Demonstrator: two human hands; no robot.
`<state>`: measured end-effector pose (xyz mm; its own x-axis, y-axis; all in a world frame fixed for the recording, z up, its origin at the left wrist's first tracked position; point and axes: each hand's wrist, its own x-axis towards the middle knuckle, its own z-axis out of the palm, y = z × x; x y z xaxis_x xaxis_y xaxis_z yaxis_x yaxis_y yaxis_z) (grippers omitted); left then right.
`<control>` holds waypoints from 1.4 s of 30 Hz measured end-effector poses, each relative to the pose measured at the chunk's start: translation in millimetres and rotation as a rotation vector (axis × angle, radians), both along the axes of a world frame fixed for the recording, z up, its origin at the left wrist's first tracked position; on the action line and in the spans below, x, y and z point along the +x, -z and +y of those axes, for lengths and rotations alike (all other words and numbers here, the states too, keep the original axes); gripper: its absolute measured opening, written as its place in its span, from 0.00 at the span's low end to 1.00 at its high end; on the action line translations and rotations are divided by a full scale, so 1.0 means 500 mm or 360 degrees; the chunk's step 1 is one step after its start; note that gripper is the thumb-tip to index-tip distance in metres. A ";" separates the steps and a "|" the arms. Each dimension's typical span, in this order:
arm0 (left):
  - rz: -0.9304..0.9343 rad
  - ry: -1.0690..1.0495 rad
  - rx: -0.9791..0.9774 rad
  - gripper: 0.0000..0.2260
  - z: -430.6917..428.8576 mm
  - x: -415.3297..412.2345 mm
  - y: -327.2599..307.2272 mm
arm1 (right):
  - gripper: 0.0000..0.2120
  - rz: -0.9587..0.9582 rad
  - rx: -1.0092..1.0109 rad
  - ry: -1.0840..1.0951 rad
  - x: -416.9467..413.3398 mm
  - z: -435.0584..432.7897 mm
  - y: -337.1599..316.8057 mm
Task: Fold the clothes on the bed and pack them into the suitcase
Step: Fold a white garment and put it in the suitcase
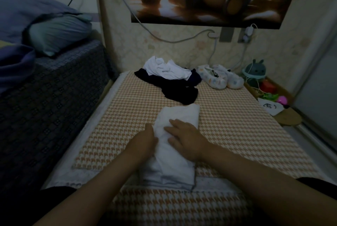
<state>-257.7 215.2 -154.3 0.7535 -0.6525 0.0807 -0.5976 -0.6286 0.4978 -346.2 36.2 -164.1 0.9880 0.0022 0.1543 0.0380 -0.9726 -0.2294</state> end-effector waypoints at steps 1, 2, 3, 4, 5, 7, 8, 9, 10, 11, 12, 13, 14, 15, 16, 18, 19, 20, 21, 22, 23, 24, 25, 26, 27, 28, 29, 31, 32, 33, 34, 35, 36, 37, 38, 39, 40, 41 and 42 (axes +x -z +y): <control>-0.0049 0.0039 0.0129 0.11 0.009 -0.001 0.007 | 0.31 0.0083 -0.0077 -0.0032 -0.013 0.004 0.012; -0.0180 0.0110 0.0188 0.10 0.017 -0.004 0.010 | 0.35 0.0148 -0.0137 -0.0064 -0.025 0.008 0.022; -0.0410 0.0246 0.0171 0.09 0.021 -0.005 0.013 | 0.38 0.0177 -0.0156 -0.0079 -0.034 0.009 0.029; -0.0632 0.0431 0.0136 0.08 0.023 -0.007 0.013 | 0.40 0.0162 -0.0145 -0.0081 -0.041 0.010 0.032; -0.0791 0.0610 0.0068 0.08 0.026 -0.011 0.010 | 0.39 0.0102 -0.0137 -0.0094 -0.048 0.010 0.032; -0.0894 0.0883 0.0006 0.07 0.037 -0.020 0.011 | 0.32 -0.0080 -0.0199 -0.0186 -0.067 0.007 0.026; -0.0879 0.0960 0.0019 0.11 0.046 -0.027 0.018 | 0.29 -0.0154 -0.0234 -0.0255 -0.079 0.003 0.027; -0.0834 0.1003 0.0059 0.17 0.057 -0.034 0.028 | 0.27 -0.0205 -0.0259 -0.0331 -0.091 -0.001 0.027; -0.0811 0.1028 0.0096 0.24 0.068 -0.037 0.040 | 0.25 -0.0240 -0.0281 -0.0410 -0.103 -0.003 0.026; -0.0832 0.1051 0.0125 0.30 0.076 -0.038 0.051 | 0.23 -0.0269 -0.0294 -0.0494 -0.113 -0.003 0.020; -0.0853 0.1072 0.0178 0.36 0.083 -0.037 0.056 | 0.20 -0.0301 -0.0308 -0.0579 -0.122 -0.003 0.011; -0.0858 0.1081 0.0242 0.39 0.088 -0.036 0.060 | 0.19 -0.0320 -0.0329 -0.0651 -0.129 -0.004 0.003; -0.0844 0.1070 0.0286 0.41 0.092 -0.033 0.060 | 0.21 -0.0319 -0.0362 -0.0706 -0.135 -0.008 -0.001; -0.0833 0.1056 0.0308 0.40 0.095 -0.029 0.062 | 0.25 -0.0280 -0.0405 -0.0735 -0.140 -0.014 -0.003; -0.0867 0.1050 0.0304 0.37 0.097 -0.024 0.063 | 0.31 -0.0225 -0.0452 -0.0744 -0.144 -0.022 -0.003; -0.1104 0.1097 0.0314 0.31 0.094 -0.014 0.062 | 0.39 -0.0154 -0.0508 -0.0742 -0.154 -0.034 0.006; -0.1239 0.1112 0.0313 0.28 0.090 -0.009 0.061 | 0.38 -0.0166 -0.0499 -0.0735 -0.156 -0.036 0.009; -0.1303 0.1096 0.0260 0.26 0.086 -0.005 0.060 | 0.34 -0.0210 -0.0465 -0.0717 -0.156 -0.035 0.011; -0.1291 0.1047 0.0141 0.23 0.081 -0.007 0.058 | 0.29 -0.0260 -0.0421 -0.0684 -0.154 -0.032 0.015; -0.1192 0.0980 0.0000 0.20 0.076 -0.012 0.051 | 0.24 -0.0284 -0.0391 -0.0641 -0.150 -0.029 0.020; -0.1089 0.0907 -0.0071 0.19 0.069 -0.018 0.039 | 0.22 -0.0293 -0.0374 -0.0591 -0.145 -0.026 0.027; -0.0997 0.0841 -0.0104 0.19 0.062 -0.022 0.025 | 0.20 -0.0307 -0.0350 -0.0532 -0.140 -0.024 0.034; -0.0896 0.0774 -0.0102 0.21 0.058 -0.023 0.012 | 0.18 -0.0356 -0.0292 -0.0470 -0.137 -0.024 0.041; -0.0754 0.0731 -0.0086 0.23 0.055 -0.023 -0.002 | 0.15 -0.0442 -0.0187 -0.0400 -0.135 -0.024 0.046; -0.0572 0.0717 -0.0070 0.25 0.056 -0.020 -0.014 | 0.13 -0.0547 -0.0047 -0.0300 -0.133 -0.023 0.042; -0.0353 0.0719 -0.0120 0.25 0.056 -0.017 -0.024 | 0.12 -0.0606 0.0115 -0.0168 -0.133 -0.022 0.027; -0.0095 0.0741 -0.0228 0.22 0.056 -0.015 -0.029 | 0.12 -0.0594 0.0289 -0.0019 -0.131 -0.024 0.011; 0.0269 0.0818 -0.0345 0.29 0.057 -0.017 -0.024 | 0.18 -0.0491 0.0591 0.0237 -0.121 -0.039 -0.010; 0.0260 0.0834 -0.0331 0.36 0.052 -0.016 -0.014 | 0.22 -0.0462 0.0688 0.0350 -0.115 -0.047 -0.017; 0.0181 0.0809 -0.0334 0.40 0.043 -0.017 -0.002 | 0.26 -0.0442 0.0766 0.0447 -0.108 -0.053 -0.021; 0.0095 0.0729 -0.0416 0.37 0.029 -0.017 0.008 | 0.27 -0.0432 0.0820 0.0526 -0.099 -0.057 -0.022; 0.0070 0.0599 -0.0573 0.30 0.012 -0.014 0.011 | 0.26 -0.0422 0.0855 0.0601 -0.089 -0.057 -0.022; 0.0087 0.0434 -0.0743 0.23 -0.007 -0.007 0.011 | 0.25 -0.0414 0.0885 0.0674 -0.079 -0.056 -0.022; 0.0129 0.0254 -0.0849 0.18 -0.023 0.002 0.008 | 0.25 -0.0413 0.0906 0.0753 -0.068 -0.057 -0.022; 0.0188 0.0072 -0.0872 0.14 -0.038 0.011 0.005 | 0.25 -0.0418 0.0904 0.0824 -0.057 -0.060 -0.022; 0.0245 -0.0085 -0.0853 0.13 -0.051 0.018 0.005 | 0.24 -0.0425 0.0886 0.0878 -0.047 -0.064 -0.022; 0.0276 -0.0209 -0.0808 0.14 -0.060 0.024 0.006 | 0.21 -0.0427 0.0875 0.0915 -0.038 -0.067 -0.020; 0.0194 -0.0304 -0.0754 0.16 -0.069 0.025 0.003 | 0.17 -0.0419 0.0894 0.0951 -0.029 -0.072 -0.017; -0.0033 -0.0341 -0.0708 0.17 -0.078 0.024 -0.002 | 0.11 -0.0395 0.0934 0.0988 -0.021 -0.075 -0.015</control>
